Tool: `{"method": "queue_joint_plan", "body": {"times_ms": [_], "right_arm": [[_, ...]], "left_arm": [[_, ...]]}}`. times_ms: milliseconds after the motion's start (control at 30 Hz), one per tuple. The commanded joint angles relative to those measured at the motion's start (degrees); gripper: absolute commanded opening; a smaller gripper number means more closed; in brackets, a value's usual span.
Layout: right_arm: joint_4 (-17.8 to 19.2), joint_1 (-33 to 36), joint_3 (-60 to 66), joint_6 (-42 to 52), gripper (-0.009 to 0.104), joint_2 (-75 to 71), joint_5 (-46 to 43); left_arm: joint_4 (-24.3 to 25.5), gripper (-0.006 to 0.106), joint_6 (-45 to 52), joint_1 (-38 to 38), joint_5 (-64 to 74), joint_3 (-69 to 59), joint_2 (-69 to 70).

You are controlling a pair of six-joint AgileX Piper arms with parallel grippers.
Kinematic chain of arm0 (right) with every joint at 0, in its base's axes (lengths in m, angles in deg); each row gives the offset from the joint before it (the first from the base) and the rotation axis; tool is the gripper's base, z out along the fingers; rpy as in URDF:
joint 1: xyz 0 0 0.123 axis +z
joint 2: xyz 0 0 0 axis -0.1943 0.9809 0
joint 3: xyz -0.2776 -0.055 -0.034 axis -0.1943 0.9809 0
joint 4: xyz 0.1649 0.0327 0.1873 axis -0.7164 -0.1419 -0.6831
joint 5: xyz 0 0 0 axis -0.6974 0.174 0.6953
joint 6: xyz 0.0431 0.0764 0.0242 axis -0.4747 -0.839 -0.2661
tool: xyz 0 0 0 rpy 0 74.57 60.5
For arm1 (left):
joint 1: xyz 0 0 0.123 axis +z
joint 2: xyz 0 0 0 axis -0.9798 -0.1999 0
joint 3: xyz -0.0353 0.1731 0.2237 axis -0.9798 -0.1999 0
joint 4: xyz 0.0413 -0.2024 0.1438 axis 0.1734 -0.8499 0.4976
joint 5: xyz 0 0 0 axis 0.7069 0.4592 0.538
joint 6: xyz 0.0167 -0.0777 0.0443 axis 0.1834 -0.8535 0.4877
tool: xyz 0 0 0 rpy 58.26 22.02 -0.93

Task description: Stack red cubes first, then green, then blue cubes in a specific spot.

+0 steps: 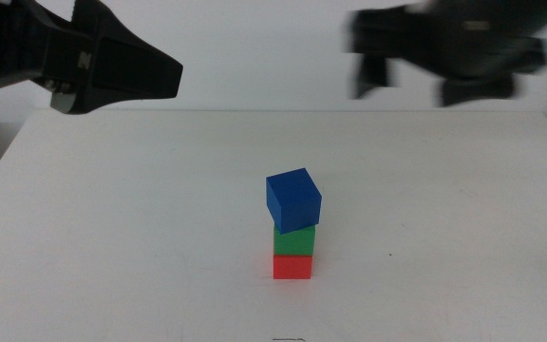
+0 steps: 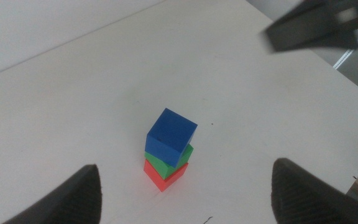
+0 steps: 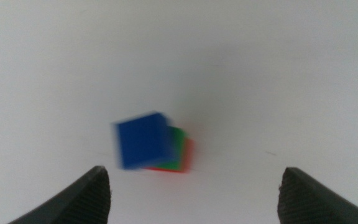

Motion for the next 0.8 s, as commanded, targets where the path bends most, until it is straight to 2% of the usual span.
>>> {"method": "queue_joint_plan", "body": {"times_ms": [0, 267, 400, 667, 767], "right_arm": [[2.9, -2.8, 4.0, 2.3, 0.085, -8.1, -0.3], [2.1, -15.7, 24.0, 16.7, 0.085, -28.9, -15.0], [1.7, -20.6, 32.3, 18.7, 0.085, -37.1, -21.4], [6.0, -21.7, 35.9, 18.6, 0.085, -42.3, -22.4], [6.0, -21.7, 35.9, 18.5, 0.085, -42.3, -22.4]], "left_arm": [[-2.9, 0.094, -0.1, -0.1, -2.7, 1.3, 0.6], [-2.9, 0.094, -0.1, -0.1, -2.7, 1.3, 0.6], [-2.9, 0.094, -0.1, -0.1, -2.7, 1.3, 0.6], [-3.0, 0.094, -0.1, -0.1, -2.7, 1.3, 0.6], [-2.9, 0.094, -0.1, -0.1, -2.7, 1.3, 0.6]]}}
